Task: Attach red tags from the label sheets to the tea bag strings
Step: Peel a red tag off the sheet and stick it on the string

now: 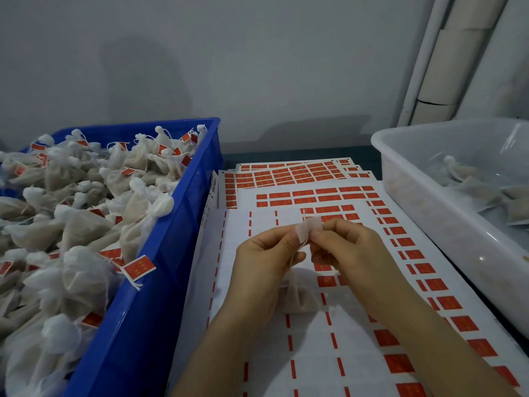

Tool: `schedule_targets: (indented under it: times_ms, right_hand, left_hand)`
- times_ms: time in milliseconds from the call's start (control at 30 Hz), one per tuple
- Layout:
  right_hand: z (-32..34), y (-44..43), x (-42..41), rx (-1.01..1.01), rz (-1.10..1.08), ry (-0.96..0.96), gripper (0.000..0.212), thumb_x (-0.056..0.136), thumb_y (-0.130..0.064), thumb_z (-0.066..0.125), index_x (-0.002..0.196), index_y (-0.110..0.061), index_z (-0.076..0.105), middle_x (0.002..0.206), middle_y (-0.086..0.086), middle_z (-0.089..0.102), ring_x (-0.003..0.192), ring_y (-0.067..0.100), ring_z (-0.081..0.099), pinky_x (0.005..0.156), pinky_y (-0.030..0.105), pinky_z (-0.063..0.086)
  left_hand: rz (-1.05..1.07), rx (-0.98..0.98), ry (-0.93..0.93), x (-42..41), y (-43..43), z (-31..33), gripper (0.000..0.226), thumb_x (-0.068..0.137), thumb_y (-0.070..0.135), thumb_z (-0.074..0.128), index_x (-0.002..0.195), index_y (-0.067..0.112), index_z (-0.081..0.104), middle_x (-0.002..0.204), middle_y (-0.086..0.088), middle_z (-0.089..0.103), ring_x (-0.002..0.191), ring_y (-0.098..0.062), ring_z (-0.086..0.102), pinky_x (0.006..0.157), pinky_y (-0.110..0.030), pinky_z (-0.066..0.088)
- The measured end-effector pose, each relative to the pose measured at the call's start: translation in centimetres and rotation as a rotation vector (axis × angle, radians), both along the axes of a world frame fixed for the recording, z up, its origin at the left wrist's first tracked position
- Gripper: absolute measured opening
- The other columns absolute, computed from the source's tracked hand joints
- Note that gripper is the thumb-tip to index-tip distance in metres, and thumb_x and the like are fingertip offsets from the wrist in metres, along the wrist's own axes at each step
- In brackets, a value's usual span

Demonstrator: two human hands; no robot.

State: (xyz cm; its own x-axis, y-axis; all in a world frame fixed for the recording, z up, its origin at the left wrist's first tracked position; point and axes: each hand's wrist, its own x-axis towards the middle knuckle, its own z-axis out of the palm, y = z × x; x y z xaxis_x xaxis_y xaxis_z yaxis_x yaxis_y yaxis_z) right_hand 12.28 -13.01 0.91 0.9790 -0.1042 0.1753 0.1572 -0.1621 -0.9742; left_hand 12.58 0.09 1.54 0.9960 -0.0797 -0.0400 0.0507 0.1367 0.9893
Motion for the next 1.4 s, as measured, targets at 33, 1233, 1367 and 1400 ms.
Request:
schedule_targets:
  times_ms: [33,1233,1367,1400]
  right_hand:
    - [0.09,0.04,-0.02,-0.004,-0.006,0.002,0.009,0.086,-0.029,0.059,0.078,-0.025,0.061,0.063,-0.017,0.065,0.063,0.0,0.063,0.051,0.005,0.044]
    - [0.61,0.9,-0.51,0.138,-0.04,-0.092,0.023,0.064,-0.049,0.061,0.084,-0.038,0.063,0.076,-0.024,0.069,0.072,0.0,0.068,0.057,0.008,0.048]
    - [0.4,0.97,-0.54,0.125,-0.048,-0.093,0.018,0.065,-0.045,0.062,0.082,-0.04,0.062,0.079,-0.024,0.069,0.074,0.002,0.068,0.062,0.012,0.052]
    - [0.34,0.95,-0.51,0.123,-0.059,-0.091,0.018,0.065,-0.045,0.061,0.082,-0.04,0.062,0.078,-0.024,0.069,0.074,0.002,0.068,0.063,0.013,0.053]
  left_hand:
    - [-0.003,-0.002,0.005,0.0,0.0,-0.07,0.011,0.067,0.045,0.066,0.075,0.045,0.074,0.087,0.023,0.071,0.077,0.004,0.068,0.051,-0.009,0.048]
    - [0.176,0.036,-0.111,-0.11,-0.47,-0.08,0.027,0.066,0.047,0.06,0.086,0.033,0.072,0.078,0.016,0.073,0.074,-0.005,0.068,0.056,-0.013,0.051]
    - [0.182,0.044,-0.11,-0.11,-0.48,-0.07,0.024,0.065,0.047,0.061,0.083,0.035,0.071,0.076,0.016,0.072,0.071,-0.005,0.068,0.055,-0.013,0.051]
    - [0.182,0.046,-0.111,-0.12,-0.51,-0.07,0.025,0.065,0.047,0.061,0.083,0.035,0.071,0.077,0.016,0.072,0.071,-0.006,0.068,0.055,-0.013,0.051]
